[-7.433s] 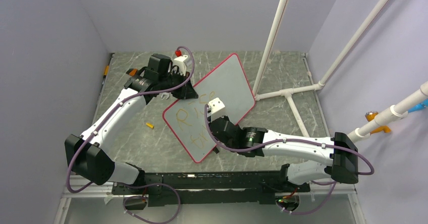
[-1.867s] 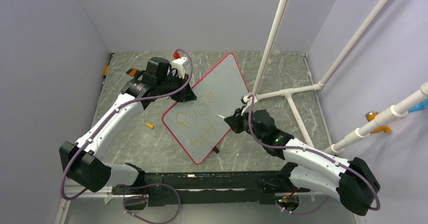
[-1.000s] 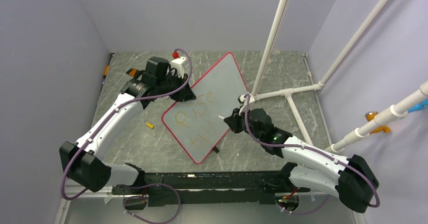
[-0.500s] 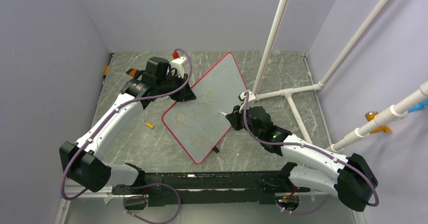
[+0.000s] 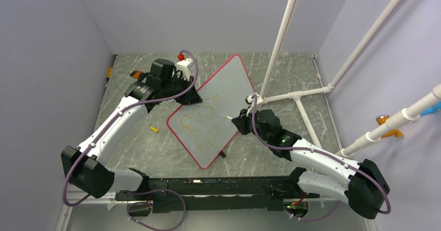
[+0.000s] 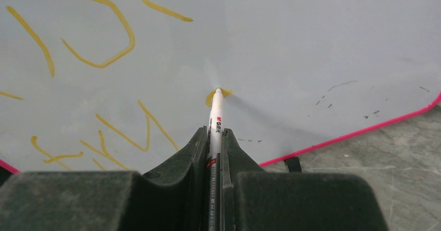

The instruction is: Write a sentence on the whiteboard

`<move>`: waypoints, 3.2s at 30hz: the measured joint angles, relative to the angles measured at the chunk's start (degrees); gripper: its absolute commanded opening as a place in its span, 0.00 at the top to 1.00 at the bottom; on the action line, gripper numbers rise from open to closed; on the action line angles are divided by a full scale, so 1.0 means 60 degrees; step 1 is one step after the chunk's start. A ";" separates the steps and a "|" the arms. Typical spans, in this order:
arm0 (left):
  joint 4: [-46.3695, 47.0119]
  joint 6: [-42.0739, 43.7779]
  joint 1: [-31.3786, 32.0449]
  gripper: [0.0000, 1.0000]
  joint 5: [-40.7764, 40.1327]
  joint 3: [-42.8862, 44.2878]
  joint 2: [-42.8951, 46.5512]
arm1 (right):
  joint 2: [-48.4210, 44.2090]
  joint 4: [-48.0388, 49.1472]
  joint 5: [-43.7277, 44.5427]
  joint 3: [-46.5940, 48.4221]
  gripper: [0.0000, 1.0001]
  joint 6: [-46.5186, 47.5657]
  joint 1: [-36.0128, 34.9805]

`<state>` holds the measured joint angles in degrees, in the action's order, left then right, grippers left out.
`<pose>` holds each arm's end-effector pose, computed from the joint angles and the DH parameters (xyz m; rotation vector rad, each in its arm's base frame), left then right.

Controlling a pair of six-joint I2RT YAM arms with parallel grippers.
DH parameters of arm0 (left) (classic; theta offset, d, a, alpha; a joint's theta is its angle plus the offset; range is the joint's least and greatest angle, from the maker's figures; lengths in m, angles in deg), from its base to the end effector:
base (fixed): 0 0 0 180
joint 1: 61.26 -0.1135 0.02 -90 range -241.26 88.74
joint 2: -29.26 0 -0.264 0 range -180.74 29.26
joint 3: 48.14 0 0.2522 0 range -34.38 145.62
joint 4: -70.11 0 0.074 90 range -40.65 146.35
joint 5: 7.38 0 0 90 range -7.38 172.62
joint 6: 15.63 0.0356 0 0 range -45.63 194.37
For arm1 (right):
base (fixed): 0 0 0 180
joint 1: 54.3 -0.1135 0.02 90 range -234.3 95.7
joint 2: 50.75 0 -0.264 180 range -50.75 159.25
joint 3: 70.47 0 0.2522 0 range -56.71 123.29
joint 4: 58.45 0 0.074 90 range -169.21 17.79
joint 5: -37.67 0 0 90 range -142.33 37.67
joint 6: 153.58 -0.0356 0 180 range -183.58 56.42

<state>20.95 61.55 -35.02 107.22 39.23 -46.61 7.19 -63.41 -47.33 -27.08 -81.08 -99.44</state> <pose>0.2508 -0.1401 0.3548 0.5090 2.2358 -0.8431 0.1624 0.1588 0.2373 -0.4103 1.9214 0.6481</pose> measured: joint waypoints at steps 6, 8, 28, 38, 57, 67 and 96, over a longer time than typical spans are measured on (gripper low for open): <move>0.0004 0.0000 0.0000 1.00 0.0004 0.0000 0.0000 | -0.0029 0.0117 -0.0219 0.0000 1.00 -0.0004 0.0000; 0.0004 0.0000 0.0000 1.00 0.0004 0.0000 0.0000 | -0.0022 0.0117 -0.0215 0.0000 1.00 -0.0004 0.0000; 0.0004 0.0000 0.0004 1.00 0.0007 0.0000 0.0000 | 0.0015 -0.0393 0.0532 -0.0040 1.00 -0.0120 -0.0015; 0.0004 0.0000 0.0007 1.00 0.0004 0.0000 0.0004 | -0.0481 -0.0776 0.0656 -0.0015 1.00 -0.0120 -0.0015; 0.0004 0.0000 0.0011 1.00 0.0004 0.0000 0.0007 | 0.0248 -0.0820 0.0656 0.0718 1.00 -0.0109 0.0463; 0.0004 0.0000 0.0011 1.00 0.0004 0.0000 0.0007 | 0.0561 -0.0761 0.0579 0.0903 1.00 -0.0080 0.0634; 0.0004 0.0004 0.0000 1.00 -0.0011 -0.0022 0.0007 | 0.0412 -0.0189 -0.0776 0.0634 1.00 0.0204 0.0750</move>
<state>20.97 61.57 -35.02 107.16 39.10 -46.57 9.66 -64.55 -51.99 -23.28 -79.85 -94.94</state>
